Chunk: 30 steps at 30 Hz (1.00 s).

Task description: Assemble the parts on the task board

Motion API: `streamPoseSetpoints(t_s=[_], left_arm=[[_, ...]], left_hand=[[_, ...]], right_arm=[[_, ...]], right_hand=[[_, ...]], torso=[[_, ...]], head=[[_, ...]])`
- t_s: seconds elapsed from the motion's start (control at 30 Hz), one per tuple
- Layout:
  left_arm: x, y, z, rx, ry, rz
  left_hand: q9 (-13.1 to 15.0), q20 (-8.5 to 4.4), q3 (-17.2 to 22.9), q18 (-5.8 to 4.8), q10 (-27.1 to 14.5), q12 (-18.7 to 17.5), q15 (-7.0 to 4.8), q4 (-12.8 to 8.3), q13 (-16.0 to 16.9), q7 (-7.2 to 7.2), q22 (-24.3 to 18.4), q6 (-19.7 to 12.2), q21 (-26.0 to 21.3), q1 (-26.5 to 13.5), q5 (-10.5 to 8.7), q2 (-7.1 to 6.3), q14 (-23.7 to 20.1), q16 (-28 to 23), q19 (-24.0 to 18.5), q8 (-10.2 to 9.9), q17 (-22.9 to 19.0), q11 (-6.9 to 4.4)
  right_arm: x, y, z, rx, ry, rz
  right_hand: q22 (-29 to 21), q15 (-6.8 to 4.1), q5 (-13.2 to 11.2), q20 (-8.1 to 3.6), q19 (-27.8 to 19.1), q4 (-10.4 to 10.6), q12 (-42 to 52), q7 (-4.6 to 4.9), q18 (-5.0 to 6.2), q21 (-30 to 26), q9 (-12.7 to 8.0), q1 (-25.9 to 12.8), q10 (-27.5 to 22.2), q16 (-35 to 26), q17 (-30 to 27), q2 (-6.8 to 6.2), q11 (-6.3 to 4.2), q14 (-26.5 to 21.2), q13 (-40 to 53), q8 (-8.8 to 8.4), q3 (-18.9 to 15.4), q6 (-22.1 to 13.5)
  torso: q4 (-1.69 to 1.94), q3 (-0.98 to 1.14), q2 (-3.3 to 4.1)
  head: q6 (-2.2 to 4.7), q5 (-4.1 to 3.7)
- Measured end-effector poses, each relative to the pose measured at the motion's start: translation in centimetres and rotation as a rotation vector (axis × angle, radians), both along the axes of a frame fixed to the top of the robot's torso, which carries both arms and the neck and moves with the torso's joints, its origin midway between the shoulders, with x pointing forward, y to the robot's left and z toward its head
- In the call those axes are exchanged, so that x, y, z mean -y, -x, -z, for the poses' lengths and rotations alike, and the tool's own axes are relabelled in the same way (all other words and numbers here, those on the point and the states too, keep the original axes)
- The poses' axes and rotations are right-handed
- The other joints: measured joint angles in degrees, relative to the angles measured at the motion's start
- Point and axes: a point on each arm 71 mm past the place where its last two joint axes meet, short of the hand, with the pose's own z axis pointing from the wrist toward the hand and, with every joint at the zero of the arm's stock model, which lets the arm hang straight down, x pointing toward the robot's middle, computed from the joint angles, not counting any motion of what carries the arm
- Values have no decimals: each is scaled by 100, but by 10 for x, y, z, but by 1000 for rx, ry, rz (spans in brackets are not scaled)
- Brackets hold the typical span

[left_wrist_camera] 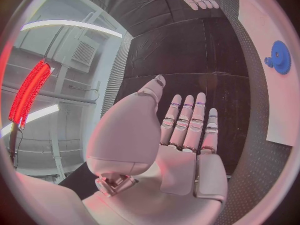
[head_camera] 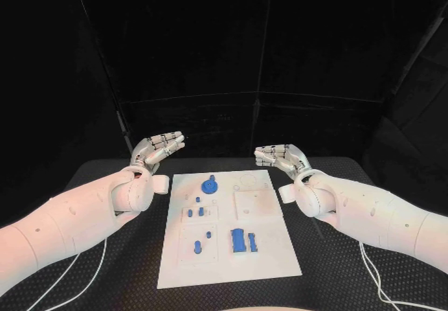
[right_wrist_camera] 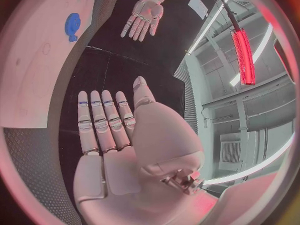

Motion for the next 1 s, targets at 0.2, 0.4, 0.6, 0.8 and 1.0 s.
streamPoseSetpoints(t_s=[0.2, 0.4, 0.6, 0.8, 1.0], left_arm=[[4, 6, 0, -8, -4, 13], [23, 22, -7, -10, -13, 43], [44, 48, -16, -13, -39, 45], [54, 68, -23, -12, -76, 1], [54, 73, -25, -8, -102, -47]], left_hand=[[-208, -389, -195, -148, -1019, -202, -196, -195, -197, -173, -225, -1056, -150, -1737, -231, 316, -1031, -220, -453, -206, -296, -200], [-286, -672, -491, -266, -1809, -250, -376, -363, -272, -404, -396, -1871, -216, -3065, -395, 436, -1826, -282, -816, -259, -407, -382], [-311, -910, -677, -535, -2443, -277, -689, -679, -294, -656, -676, -2523, -234, -4124, -691, 481, -2459, -307, -1094, -285, -448, -691], [-320, -1082, -746, -629, -2906, -277, -806, -828, -303, -749, -880, -3006, -239, -4909, -878, 497, -2929, -307, -1304, -307, -460, -815], [-324, -1388, -771, -718, -3292, -297, -854, -881, -309, -787, -962, -3411, -239, -5562, -922, 503, -3315, -307, -1529, -308, -464, -863]], right_arm=[[-1, 5, -3, -3, 1, -8], [-16, 17, -21, 12, -28, -19], [-30, 38, -42, 15, -74, 15], [-34, 53, -54, 2, -101, 90], [-32, 56, -56, -8, -106, 150]], right_hand=[[-158, -218, -184, -361, -937, -242, -208, -241, -139, -193, -209, -1747, -1198, -206, -196, -299, -235, -1120, -200, -202, 242, -1144], [-473, -387, -436, -628, -1648, -326, -266, -428, -275, -386, -289, -3067, -2112, -253, -271, -409, -418, -1974, -276, -265, 430, -2016], [-631, -677, -673, -858, -2246, -349, -290, -619, -406, -698, -313, -4190, -2883, -277, -296, -455, -627, -2698, -303, -283, 582, -2749], [-682, -880, -726, -1016, -2674, -363, -289, -915, -500, -791, -325, -4982, -3437, -299, -304, -470, -899, -3207, -311, -283, 895, -3274], [-696, -958, -759, -1304, -3036, -371, -307, -1043, -764, -831, -325, -5640, -3886, -298, -310, -476, -1017, -3632, -316, -305, 1040, -3705]], torso=[[-3, 15, -3], [-35, 82, -13], [-59, 141, -21], [-67, 160, -24], [-70, 163, -24]], head=[[82, 31], [351, 144], [512, 216], [536, 227], [536, 229]])
